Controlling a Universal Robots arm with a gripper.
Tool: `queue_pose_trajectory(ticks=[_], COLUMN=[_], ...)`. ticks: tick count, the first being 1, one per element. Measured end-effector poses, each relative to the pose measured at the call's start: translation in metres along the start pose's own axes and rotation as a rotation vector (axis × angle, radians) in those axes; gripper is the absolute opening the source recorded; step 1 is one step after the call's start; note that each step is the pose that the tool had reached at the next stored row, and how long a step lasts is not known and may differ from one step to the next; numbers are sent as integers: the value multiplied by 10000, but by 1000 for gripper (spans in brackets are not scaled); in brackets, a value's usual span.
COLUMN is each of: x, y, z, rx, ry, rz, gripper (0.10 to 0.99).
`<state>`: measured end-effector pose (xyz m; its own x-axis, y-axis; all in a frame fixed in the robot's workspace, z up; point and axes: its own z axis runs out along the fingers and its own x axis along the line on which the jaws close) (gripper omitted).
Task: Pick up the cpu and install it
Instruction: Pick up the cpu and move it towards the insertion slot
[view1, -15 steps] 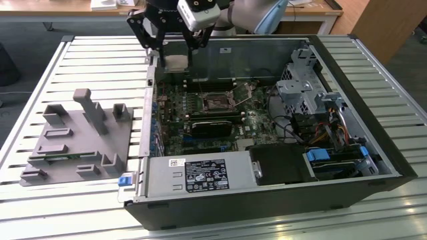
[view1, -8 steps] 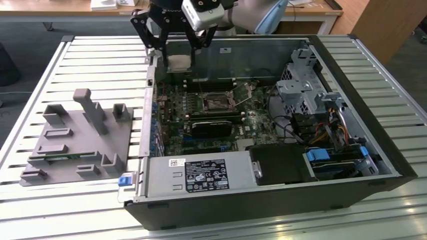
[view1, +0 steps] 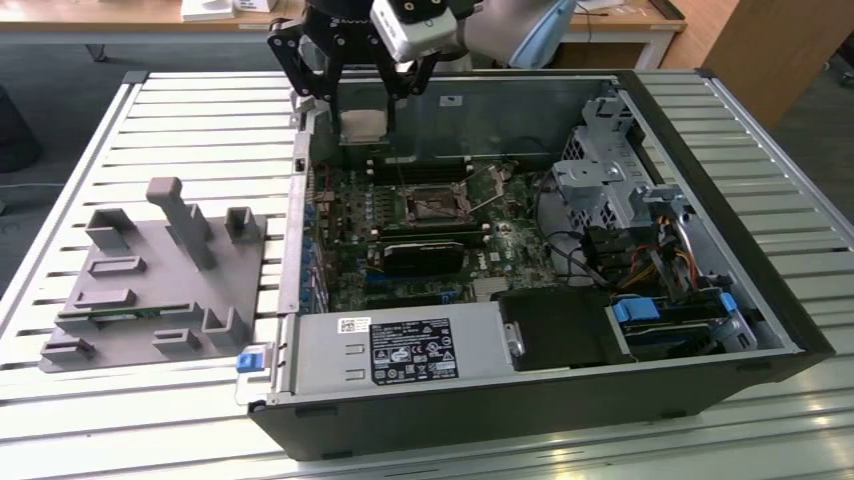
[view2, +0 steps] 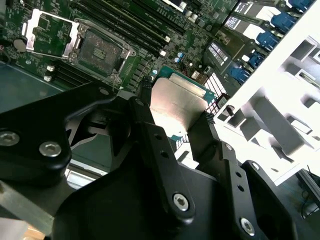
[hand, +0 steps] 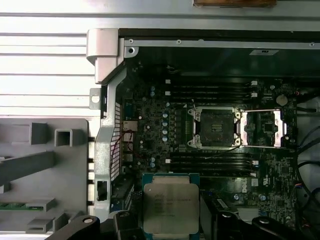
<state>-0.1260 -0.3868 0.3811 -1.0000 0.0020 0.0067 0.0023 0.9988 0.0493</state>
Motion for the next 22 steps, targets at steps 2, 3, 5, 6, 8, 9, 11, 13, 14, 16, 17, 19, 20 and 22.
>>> queue_pose_trajectory(ticks=[2, 3, 5, 6, 8, 9, 11, 13, 14, 16, 17, 19, 20, 22], x=[-14, -25, -46, -55, -73, -81, -97, -112, -119, -128, -133, -145, -150, -161], y=[0, 0, 0, 0, 0, 0, 0, 1, 3, 12, 19, 32, 39, 51], z=[0, 0, 0, 0, 0, -1, -1, 0, 0, 0, 0, 1, 1, 2], rx=[0, 0, 0, 0, 0, 0, 0, -1, -1, -1, -1, -1, 0, 0], ry=[0, -1, 0, 0, 0, 0, 0, 0, -1, -1, -1, -1, 0, 0], rz=[0, 0, 0, 0, 0, 0, 0, 0, 0, 1, 2, 0, 0, 0], gripper=[541, 541, 541, 541, 541, 541, 541, 541, 541, 541, 541, 541, 541, 541])
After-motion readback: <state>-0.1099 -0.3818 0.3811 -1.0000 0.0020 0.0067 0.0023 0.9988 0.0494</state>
